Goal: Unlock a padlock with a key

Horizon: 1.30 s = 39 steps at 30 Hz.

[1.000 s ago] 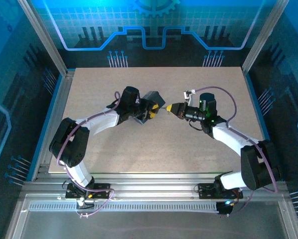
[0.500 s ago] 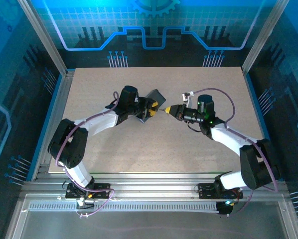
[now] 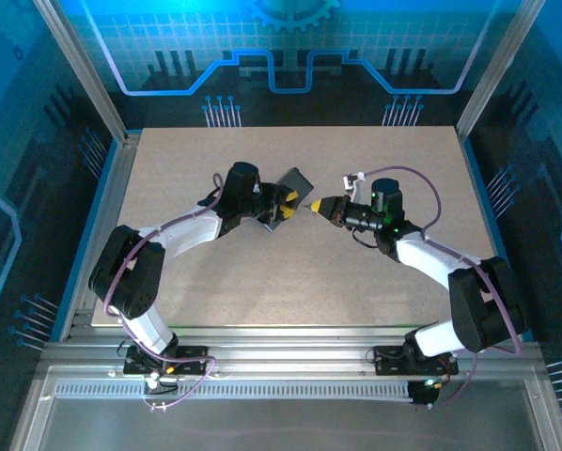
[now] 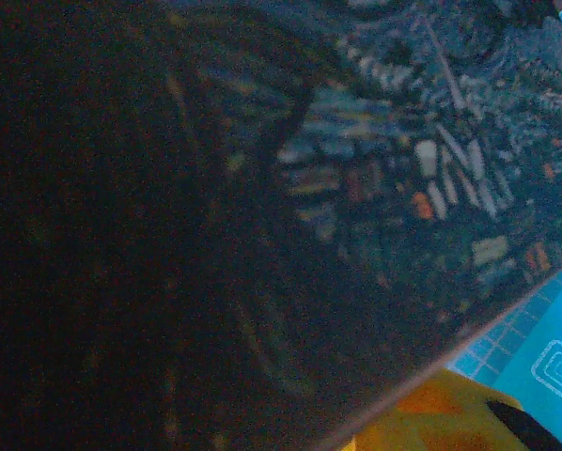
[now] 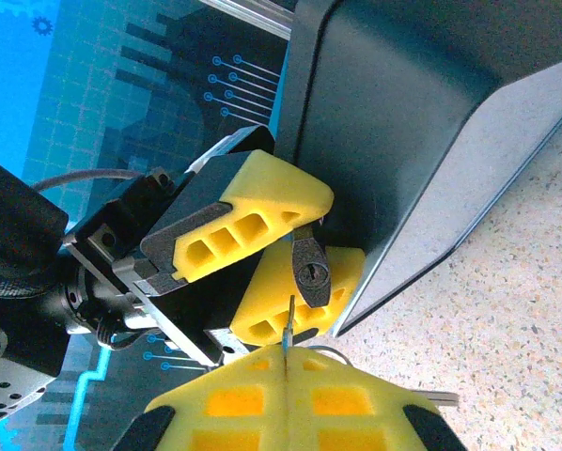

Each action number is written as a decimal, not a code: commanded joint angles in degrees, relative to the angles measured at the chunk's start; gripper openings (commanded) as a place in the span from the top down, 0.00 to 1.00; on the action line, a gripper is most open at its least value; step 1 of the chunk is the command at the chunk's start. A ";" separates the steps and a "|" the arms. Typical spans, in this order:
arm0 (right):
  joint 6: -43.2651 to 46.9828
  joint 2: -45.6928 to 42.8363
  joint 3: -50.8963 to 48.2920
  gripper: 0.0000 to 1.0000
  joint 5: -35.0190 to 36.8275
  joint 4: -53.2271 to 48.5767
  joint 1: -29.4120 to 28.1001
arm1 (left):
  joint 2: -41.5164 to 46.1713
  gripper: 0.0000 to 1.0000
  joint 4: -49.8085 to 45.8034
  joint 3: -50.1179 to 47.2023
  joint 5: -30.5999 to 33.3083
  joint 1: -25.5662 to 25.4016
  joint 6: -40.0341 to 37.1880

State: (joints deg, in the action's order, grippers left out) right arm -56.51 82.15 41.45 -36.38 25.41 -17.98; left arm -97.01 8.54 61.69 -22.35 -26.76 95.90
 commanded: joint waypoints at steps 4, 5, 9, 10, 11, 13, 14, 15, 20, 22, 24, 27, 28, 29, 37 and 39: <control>-0.44 1.45 0.62 1.00 0.57 2.53 -0.63 | 2.99 0.74 4.55 -0.61 -0.55 0.49 0.44; -0.49 1.65 0.71 1.00 0.57 2.75 -0.82 | 2.97 0.74 4.55 -0.60 -0.59 0.53 0.47; -0.53 1.98 1.17 1.00 0.56 2.93 -1.09 | 3.23 0.74 5.08 -1.11 -0.57 0.51 0.83; -0.60 2.10 1.18 1.00 0.54 3.10 -1.11 | 3.23 0.74 5.19 -1.05 -0.59 0.50 0.92; -0.64 2.14 1.18 1.00 0.56 3.27 -1.14 | 3.23 0.74 5.18 -1.05 -0.60 0.49 0.80; -0.71 2.08 1.18 1.00 0.48 3.40 -1.18 | 3.32 0.74 5.04 -1.14 -0.49 0.49 0.80; -0.71 1.93 1.17 1.00 0.52 3.46 -1.14 | 3.40 0.74 4.94 -1.22 -0.41 0.49 0.84; -0.70 1.64 1.02 1.00 0.56 3.33 -1.16 | 3.48 0.74 4.84 -1.24 -0.33 0.48 0.86; -0.43 0.66 0.64 1.00 1.05 2.69 -1.18 | 3.62 0.74 4.91 -1.31 0.02 0.40 1.27; -0.96 0.98 0.69 1.00 1.05 3.49 -1.33 | 3.92 0.74 4.90 -1.35 0.28 0.49 1.55; -1.06 1.18 0.82 1.00 1.38 3.90 -1.65 | 4.19 0.75 4.85 -1.31 0.47 0.40 1.73; -1.30 1.56 1.22 1.00 1.74 4.29 -1.80 | 4.53 0.75 4.93 -1.45 0.46 0.31 1.87; -1.56 1.80 1.26 1.00 1.78 4.77 -1.88 | 4.63 0.75 4.93 -1.46 0.55 0.26 1.89; -1.82 1.92 1.31 1.00 1.70 5.29 -1.97 | 4.73 0.75 4.98 -1.49 0.56 0.20 1.99; -1.85 1.45 1.19 1.00 2.21 5.45 -2.33 | 4.84 0.75 5.50 -2.10 0.64 0.22 2.32; -1.85 1.18 1.15 1.00 2.43 5.42 -2.30 | 4.97 0.75 5.36 -2.18 0.73 0.22 2.35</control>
State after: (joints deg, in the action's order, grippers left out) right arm -58.30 83.81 41.52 -34.85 28.82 -19.51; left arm -95.07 9.82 59.59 -21.71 -26.76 97.65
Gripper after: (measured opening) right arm 0.042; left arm 0.308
